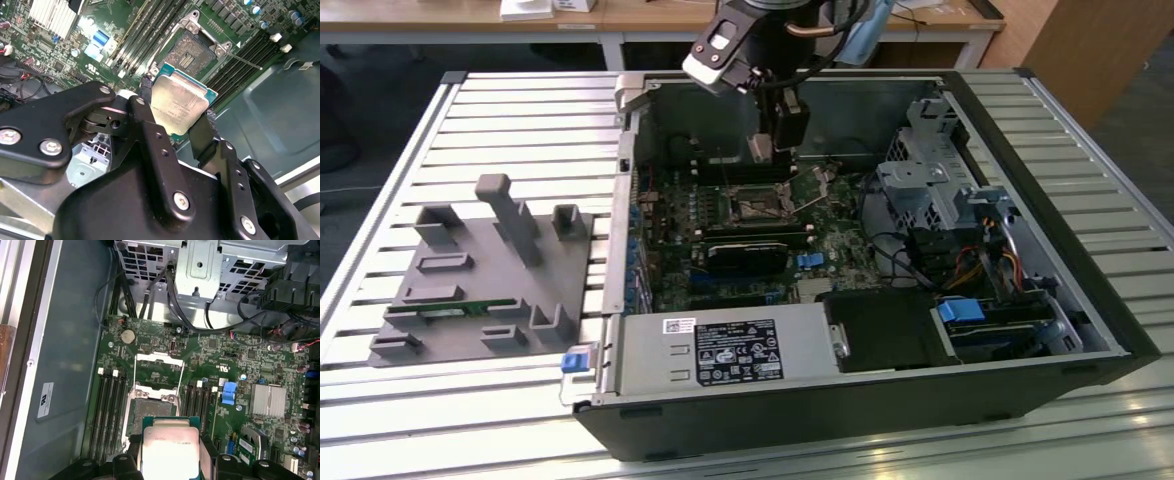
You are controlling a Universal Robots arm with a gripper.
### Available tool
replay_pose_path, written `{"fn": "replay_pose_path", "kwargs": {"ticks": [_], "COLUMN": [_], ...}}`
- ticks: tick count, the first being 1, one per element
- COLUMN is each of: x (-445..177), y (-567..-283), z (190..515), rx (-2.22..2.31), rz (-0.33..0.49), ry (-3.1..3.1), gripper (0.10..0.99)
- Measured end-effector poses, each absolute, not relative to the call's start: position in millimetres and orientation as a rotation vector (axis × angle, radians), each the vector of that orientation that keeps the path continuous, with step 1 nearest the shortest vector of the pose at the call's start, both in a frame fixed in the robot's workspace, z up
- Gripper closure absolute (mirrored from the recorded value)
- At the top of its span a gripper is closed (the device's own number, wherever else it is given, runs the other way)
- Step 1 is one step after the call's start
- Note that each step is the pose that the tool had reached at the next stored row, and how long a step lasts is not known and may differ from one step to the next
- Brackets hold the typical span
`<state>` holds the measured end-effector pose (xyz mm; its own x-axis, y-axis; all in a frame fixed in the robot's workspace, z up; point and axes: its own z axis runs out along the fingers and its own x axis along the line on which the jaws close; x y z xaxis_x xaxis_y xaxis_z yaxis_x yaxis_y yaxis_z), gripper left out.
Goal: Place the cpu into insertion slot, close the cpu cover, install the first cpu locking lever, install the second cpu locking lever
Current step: 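Place the cpu into insertion slot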
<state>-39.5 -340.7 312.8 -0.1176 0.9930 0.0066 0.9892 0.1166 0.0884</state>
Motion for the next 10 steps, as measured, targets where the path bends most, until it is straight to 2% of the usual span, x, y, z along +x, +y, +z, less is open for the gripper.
{"fn": "replay_pose_path", "kwargs": {"ticks": [10], "x": [-39.6], "y": [-340.7], "z": [309.6], "rx": [2.05], "rz": [0.108], "ry": [2.306], "gripper": [0.545]}}
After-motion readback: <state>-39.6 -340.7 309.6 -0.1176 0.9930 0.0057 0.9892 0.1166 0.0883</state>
